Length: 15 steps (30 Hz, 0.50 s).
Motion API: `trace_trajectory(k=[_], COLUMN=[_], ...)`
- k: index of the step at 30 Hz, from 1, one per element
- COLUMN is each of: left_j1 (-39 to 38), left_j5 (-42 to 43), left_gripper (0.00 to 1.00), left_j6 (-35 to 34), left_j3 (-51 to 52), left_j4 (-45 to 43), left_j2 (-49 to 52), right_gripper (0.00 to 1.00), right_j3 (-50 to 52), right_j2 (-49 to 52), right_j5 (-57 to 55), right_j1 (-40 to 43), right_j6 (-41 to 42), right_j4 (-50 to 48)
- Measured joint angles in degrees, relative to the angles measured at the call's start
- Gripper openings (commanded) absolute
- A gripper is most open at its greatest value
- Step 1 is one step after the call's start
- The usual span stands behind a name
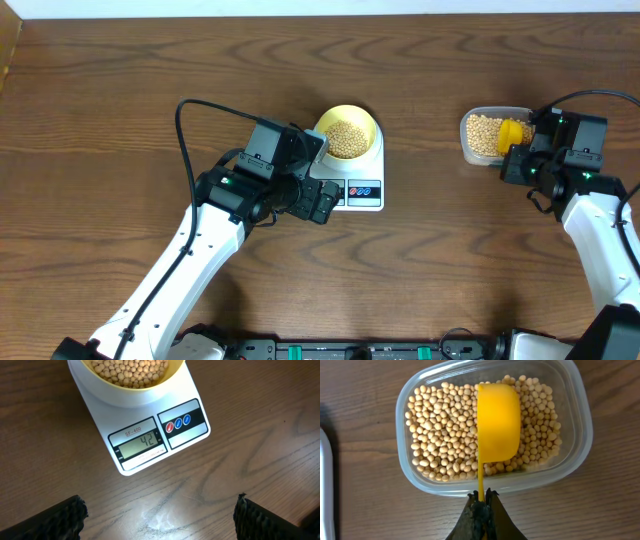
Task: Scoop item into bowl and weigh 50g on scale
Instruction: 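Dip the scoop into the soybeans with the right gripper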
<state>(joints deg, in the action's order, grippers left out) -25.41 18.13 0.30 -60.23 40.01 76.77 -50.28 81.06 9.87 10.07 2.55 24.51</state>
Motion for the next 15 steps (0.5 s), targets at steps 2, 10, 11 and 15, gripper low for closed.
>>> trace_trajectory(k=[2, 10, 11, 15], left_j1=[0.00, 0.00, 0.00, 0.00], left_j5=[0.00, 0.00, 0.00, 0.00], left_gripper=[0.96, 0.96, 0.96, 0.96], left_j6=[-0.02, 0.00, -0.02, -0.02], left_j3=[0.00, 0.00, 0.00, 0.00], left_j4=[0.00, 0.00, 0.00, 0.00], left_j2=[0.00, 0.00, 0.00, 0.00], right_gripper=[0.01, 0.01, 0.01, 0.01], right_j3=[0.00, 0.00, 0.00, 0.00], right_j2=[0.00, 0.61, 1.11, 2.60], right_j5=[1.46, 6.54, 6.91, 7.50], right_j1=[0.00, 0.00, 0.00, 0.00], right_j6=[0.04, 0.20, 0.59, 2.54], right_j4=[0.09, 0.61, 0.61, 0.63])
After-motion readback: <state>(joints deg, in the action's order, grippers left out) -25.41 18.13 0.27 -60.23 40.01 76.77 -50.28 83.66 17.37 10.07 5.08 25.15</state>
